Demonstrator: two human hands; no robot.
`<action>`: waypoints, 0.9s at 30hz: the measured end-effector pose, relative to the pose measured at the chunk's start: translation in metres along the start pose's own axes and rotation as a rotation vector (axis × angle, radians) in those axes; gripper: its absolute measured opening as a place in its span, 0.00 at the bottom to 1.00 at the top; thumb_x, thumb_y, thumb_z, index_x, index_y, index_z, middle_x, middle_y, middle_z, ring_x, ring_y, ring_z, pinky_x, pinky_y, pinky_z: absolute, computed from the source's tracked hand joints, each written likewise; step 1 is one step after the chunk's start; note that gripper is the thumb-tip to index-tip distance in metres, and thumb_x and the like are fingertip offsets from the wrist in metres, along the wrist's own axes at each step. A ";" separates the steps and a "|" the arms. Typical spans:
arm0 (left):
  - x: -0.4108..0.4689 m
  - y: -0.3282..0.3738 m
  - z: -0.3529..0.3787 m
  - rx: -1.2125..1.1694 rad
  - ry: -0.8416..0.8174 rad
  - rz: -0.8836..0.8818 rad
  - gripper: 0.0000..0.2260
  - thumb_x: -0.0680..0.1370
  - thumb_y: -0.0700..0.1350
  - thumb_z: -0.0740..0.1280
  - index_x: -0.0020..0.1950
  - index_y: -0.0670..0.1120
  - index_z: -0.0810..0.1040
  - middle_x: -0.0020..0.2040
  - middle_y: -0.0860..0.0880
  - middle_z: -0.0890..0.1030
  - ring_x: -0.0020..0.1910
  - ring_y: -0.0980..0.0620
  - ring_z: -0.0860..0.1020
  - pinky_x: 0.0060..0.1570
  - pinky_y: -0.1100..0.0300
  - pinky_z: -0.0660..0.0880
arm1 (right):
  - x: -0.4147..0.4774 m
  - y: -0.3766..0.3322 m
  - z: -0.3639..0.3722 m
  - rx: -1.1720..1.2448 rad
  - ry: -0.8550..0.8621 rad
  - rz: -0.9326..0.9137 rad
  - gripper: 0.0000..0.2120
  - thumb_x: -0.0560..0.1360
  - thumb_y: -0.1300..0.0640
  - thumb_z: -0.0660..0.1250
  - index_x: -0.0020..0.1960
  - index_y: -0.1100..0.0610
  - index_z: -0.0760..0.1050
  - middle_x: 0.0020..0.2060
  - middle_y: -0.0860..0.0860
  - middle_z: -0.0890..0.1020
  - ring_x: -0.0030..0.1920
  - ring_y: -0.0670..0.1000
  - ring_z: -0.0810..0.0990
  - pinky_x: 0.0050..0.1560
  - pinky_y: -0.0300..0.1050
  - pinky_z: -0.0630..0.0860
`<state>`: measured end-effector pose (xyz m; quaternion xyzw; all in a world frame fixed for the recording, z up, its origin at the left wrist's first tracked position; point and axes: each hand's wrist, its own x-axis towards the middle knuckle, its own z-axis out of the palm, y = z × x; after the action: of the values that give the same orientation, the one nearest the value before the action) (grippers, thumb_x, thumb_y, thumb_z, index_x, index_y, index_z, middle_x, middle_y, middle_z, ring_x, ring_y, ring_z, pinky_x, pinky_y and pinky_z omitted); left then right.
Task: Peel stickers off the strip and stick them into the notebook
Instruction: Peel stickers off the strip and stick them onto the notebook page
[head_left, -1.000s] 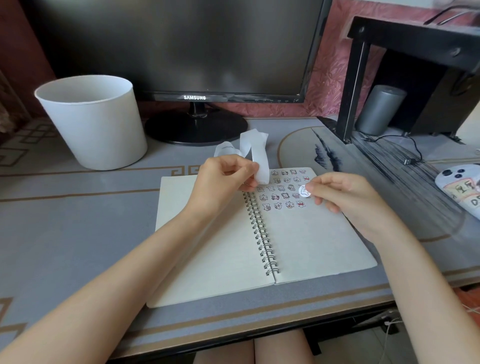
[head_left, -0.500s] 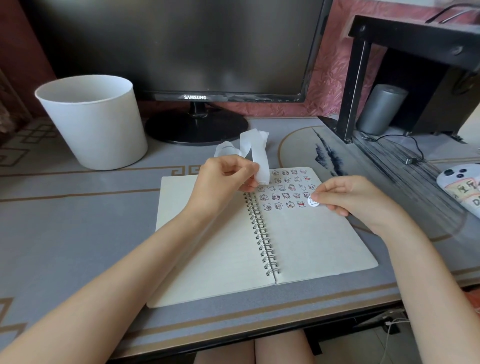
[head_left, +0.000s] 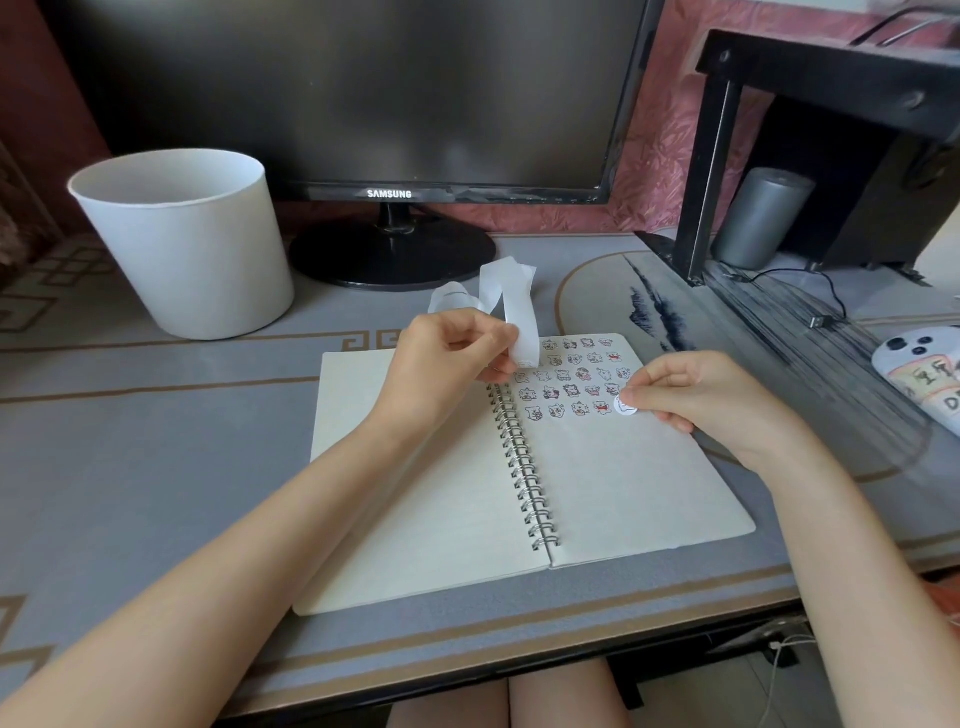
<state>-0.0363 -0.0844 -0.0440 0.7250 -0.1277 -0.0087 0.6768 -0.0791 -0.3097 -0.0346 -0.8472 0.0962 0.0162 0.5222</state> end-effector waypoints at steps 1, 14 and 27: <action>0.000 0.000 0.000 -0.001 0.000 0.000 0.08 0.78 0.39 0.67 0.39 0.41 0.81 0.31 0.49 0.81 0.32 0.57 0.79 0.39 0.66 0.78 | 0.000 0.000 0.000 -0.001 0.004 0.000 0.03 0.70 0.66 0.72 0.40 0.62 0.78 0.20 0.45 0.74 0.19 0.40 0.65 0.22 0.31 0.59; 0.000 0.001 0.000 0.001 0.002 0.002 0.09 0.78 0.39 0.67 0.38 0.42 0.80 0.32 0.48 0.81 0.32 0.56 0.79 0.39 0.65 0.79 | 0.003 0.006 0.002 -0.029 0.039 -0.004 0.04 0.70 0.65 0.73 0.40 0.60 0.79 0.24 0.49 0.75 0.20 0.40 0.67 0.22 0.31 0.61; 0.001 -0.001 0.000 0.003 0.005 0.001 0.09 0.78 0.39 0.67 0.38 0.42 0.81 0.32 0.50 0.81 0.33 0.56 0.80 0.40 0.64 0.79 | 0.007 0.010 0.007 -0.109 0.107 -0.035 0.05 0.69 0.62 0.74 0.38 0.56 0.79 0.30 0.50 0.77 0.27 0.42 0.71 0.24 0.28 0.64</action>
<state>-0.0354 -0.0842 -0.0445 0.7259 -0.1262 -0.0063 0.6761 -0.0737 -0.3087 -0.0475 -0.8757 0.1081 -0.0329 0.4695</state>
